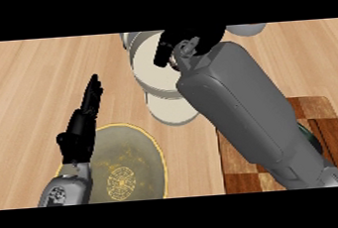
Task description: Pick the cupcake from the cutting board and place it in the tiered basket
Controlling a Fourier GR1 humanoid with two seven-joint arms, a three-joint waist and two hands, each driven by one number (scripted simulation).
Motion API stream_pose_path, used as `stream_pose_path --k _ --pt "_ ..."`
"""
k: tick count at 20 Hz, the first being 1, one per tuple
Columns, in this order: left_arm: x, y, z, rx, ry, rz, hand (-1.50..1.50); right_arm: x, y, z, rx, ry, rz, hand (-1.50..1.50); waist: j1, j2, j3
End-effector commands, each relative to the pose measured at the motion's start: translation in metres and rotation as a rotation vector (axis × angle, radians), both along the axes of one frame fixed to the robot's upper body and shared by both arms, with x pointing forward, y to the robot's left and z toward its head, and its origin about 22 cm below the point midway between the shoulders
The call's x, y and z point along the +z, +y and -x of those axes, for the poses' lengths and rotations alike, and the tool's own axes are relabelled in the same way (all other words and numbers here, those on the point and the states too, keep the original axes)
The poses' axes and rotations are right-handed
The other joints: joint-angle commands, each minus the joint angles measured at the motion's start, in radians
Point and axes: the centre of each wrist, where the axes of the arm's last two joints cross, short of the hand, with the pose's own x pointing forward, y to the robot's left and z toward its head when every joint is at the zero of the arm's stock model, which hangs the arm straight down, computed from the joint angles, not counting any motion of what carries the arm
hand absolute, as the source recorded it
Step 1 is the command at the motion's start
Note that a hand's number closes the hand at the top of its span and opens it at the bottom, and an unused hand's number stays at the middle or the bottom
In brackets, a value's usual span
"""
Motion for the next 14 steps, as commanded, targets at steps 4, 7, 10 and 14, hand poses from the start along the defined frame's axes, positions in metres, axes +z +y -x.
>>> stream_pose_path --k 4,7,10,14 --pt "0.0 0.013 0.0 0.031 0.01 -0.003 0.0 0.016 -0.015 0.005 -0.165 -0.149 -0.339 -1.5 -0.019 -0.005 0.001" --pt "-0.002 0.017 0.004 0.047 0.029 -0.003 0.0 0.024 -0.031 0.013 -0.249 -0.228 -0.398 -1.5 -0.045 -0.014 0.001" --pt "-0.009 0.008 0.005 0.049 0.025 0.006 0.0 0.028 -0.048 0.024 -0.333 -0.223 -0.444 -1.5 -0.061 -0.017 0.001" --pt "-0.011 0.032 0.008 0.075 0.038 -0.021 0.0 0.017 -0.097 0.041 -0.398 -0.259 -0.583 -1.5 -0.084 -0.021 0.002"
